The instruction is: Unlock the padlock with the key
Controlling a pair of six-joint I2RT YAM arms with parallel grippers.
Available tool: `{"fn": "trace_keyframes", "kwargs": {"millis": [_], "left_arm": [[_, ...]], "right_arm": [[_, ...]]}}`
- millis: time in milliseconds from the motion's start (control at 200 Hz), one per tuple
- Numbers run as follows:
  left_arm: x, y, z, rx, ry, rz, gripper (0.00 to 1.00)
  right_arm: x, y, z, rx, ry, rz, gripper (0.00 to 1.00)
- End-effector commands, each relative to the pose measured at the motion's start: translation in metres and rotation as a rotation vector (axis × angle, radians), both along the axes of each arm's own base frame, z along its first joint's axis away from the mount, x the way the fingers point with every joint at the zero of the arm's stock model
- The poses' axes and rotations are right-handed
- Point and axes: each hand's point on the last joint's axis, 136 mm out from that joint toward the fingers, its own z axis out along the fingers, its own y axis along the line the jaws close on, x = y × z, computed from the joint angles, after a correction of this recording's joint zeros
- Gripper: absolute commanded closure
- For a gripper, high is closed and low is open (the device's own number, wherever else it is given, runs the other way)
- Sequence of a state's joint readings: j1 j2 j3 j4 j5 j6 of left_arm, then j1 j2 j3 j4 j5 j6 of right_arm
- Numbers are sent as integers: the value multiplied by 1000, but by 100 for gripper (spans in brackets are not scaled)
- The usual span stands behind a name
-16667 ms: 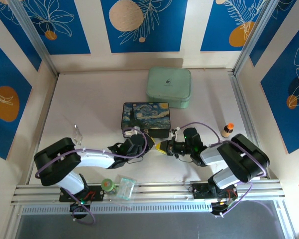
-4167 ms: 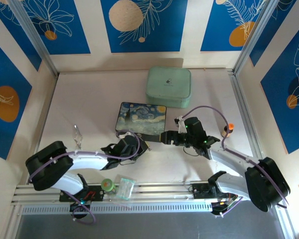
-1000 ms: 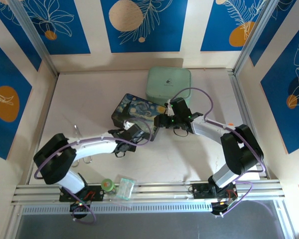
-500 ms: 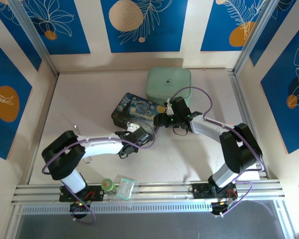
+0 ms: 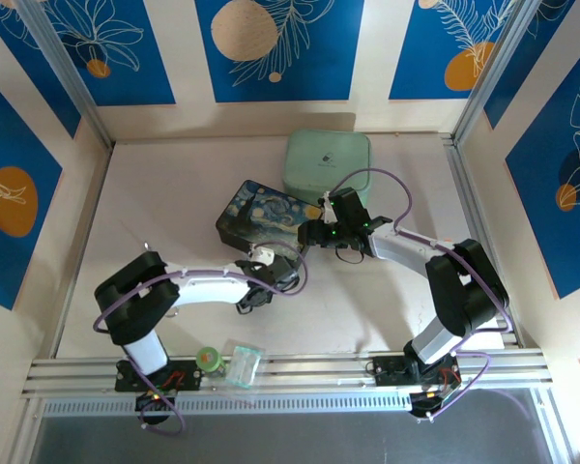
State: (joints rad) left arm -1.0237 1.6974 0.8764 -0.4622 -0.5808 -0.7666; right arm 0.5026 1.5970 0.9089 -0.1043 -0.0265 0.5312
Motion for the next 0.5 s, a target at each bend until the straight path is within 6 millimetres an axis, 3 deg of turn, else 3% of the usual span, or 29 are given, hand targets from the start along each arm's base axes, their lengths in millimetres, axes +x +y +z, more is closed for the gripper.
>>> {"fn": "trace_keyframes", "kwargs": {"millis": [0, 260, 495], "left_arm": [[-7, 0, 2, 3, 16, 5, 74], [-5, -19, 17, -66, -16, -46, 60], [-9, -31, 32, -170, -5, -49, 56]], "right_arm": [[-20, -30, -46, -154, 132, -41, 38], [-19, -31, -46, -145, 130, -47, 37], [-18, -31, -41, -131, 119, -43, 33]]}}
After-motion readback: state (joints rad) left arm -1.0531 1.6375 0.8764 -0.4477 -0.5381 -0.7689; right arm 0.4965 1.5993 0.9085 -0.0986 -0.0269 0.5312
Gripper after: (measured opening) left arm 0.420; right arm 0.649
